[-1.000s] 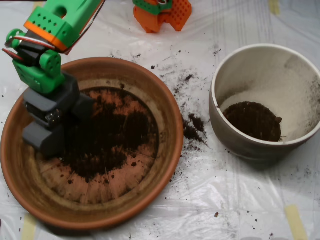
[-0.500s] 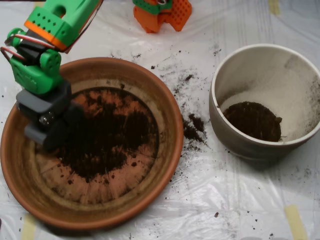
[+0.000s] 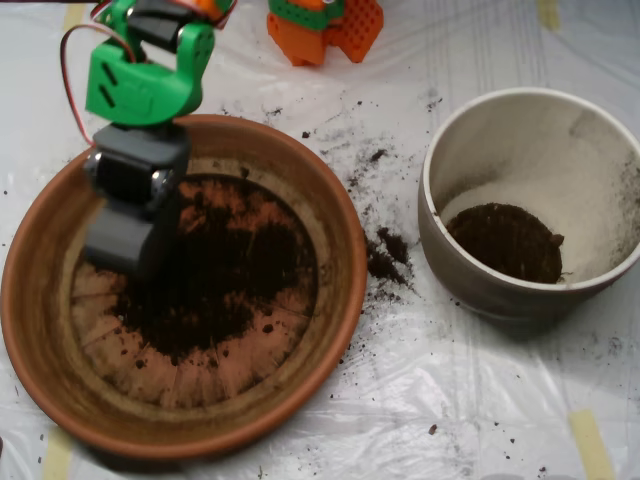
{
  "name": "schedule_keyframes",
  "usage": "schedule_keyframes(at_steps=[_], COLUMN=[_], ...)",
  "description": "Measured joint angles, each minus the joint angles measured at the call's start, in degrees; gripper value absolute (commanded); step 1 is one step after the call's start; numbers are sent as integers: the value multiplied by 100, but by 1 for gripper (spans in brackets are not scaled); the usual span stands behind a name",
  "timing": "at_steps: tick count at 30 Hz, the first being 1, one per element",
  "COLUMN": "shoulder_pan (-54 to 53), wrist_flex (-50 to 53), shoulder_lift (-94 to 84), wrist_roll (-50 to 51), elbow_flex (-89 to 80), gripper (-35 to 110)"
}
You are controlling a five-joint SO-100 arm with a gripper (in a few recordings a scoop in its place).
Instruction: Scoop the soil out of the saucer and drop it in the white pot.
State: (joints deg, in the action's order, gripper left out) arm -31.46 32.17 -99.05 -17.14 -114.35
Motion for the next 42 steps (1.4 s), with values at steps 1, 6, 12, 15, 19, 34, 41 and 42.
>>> schedule_keyframes(at_steps=[1, 6, 12, 15, 19, 34, 41, 42], shoulder_pan=[123, 826, 1688, 2074, 2593, 4852, 5379, 5440], wrist_flex=[141, 1072, 2118, 2461, 2812, 4122, 4729, 4764], shoulder_lift=[-360, -1907, -2698, -2733, -2742, -1151, -501, -501], wrist_roll=[18, 88, 176, 193, 255, 246, 141, 141], elbow_flex=[-35, -53, 176, 510, 1011, 3182, 3806, 3806], gripper=[-1, -1, -1, -1, -1, -1, 28, 32])
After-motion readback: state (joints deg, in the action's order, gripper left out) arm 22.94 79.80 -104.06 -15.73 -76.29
